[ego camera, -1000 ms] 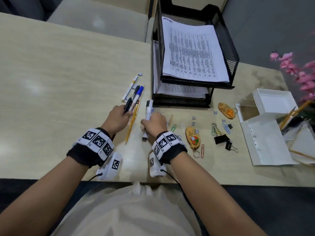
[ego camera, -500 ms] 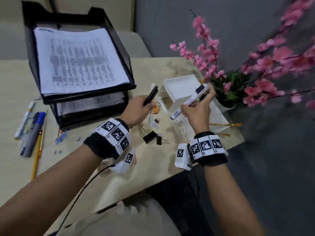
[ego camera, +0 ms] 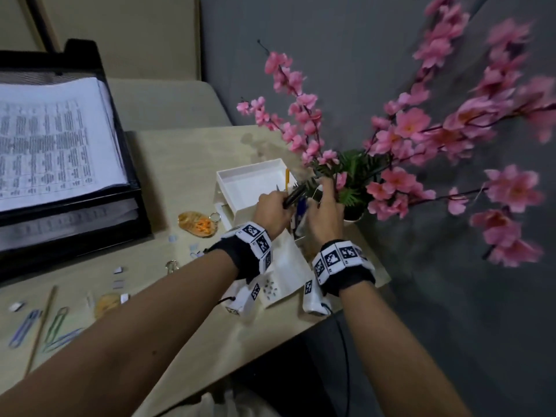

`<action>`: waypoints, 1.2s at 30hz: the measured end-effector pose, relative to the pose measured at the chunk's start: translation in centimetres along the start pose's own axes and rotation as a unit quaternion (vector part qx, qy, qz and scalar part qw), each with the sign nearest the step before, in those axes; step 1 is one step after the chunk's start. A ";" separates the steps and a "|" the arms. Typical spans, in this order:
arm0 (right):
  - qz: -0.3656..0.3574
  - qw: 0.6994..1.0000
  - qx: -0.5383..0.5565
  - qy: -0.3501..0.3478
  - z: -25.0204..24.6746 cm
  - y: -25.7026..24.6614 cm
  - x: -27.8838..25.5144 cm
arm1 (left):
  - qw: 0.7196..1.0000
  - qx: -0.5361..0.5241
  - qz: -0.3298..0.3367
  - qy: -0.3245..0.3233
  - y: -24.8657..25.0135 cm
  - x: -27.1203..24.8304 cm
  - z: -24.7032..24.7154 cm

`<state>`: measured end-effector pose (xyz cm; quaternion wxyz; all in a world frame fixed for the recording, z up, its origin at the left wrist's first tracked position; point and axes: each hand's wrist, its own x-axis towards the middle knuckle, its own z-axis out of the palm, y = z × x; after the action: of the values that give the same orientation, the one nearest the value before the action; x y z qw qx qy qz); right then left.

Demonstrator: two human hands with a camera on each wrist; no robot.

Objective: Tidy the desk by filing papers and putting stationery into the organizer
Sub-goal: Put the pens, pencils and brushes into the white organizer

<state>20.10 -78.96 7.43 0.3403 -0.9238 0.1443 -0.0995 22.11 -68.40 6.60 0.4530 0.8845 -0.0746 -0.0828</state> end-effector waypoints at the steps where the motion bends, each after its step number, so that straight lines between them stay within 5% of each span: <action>1: 0.001 1.000 -0.010 -0.022 0.2 0.4 0.1 | 1.000 0.020 0.003 -0.007 -0.2 0.2 0.6; 4: -0.005 0.995 -0.030 -0.098 0.1 1.1 0.1 | 0.998 0.054 0.010 -0.026 -1.3 0.6 2.2; 11: 0.025 0.988 0.105 -0.114 -0.9 0.6 0.7 | 0.999 0.025 0.000 -0.043 -2.8 0.9 3.9; 15: 0.030 0.993 0.082 -0.084 0.0 0.5 0.9 | 0.999 -0.024 0.014 -0.029 -2.2 1.3 3.7; 22: 0.051 0.991 0.122 -0.009 -2.1 0.5 2.1 | 0.994 -0.025 0.021 -0.102 -2.2 1.2 2.3; 27: 0.029 0.994 0.073 0.070 -3.2 -0.3 3.0 | 0.998 -0.056 -0.003 0.024 -2.7 1.4 2.1; 32: -0.009 0.996 -0.022 0.082 -3.0 -0.8 1.7 | 0.994 0.018 0.020 0.108 -2.7 1.9 2.4; 36: -0.037 0.996 -0.078 0.033 -1.1 -0.7 0.9 | 0.988 -0.025 0.064 0.142 -2.2 1.9 2.3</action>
<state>20.75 -79.38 8.74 0.2582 -0.9485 0.1285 -0.1309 23.59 -69.33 3.30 0.4855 0.8690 -0.0639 0.0708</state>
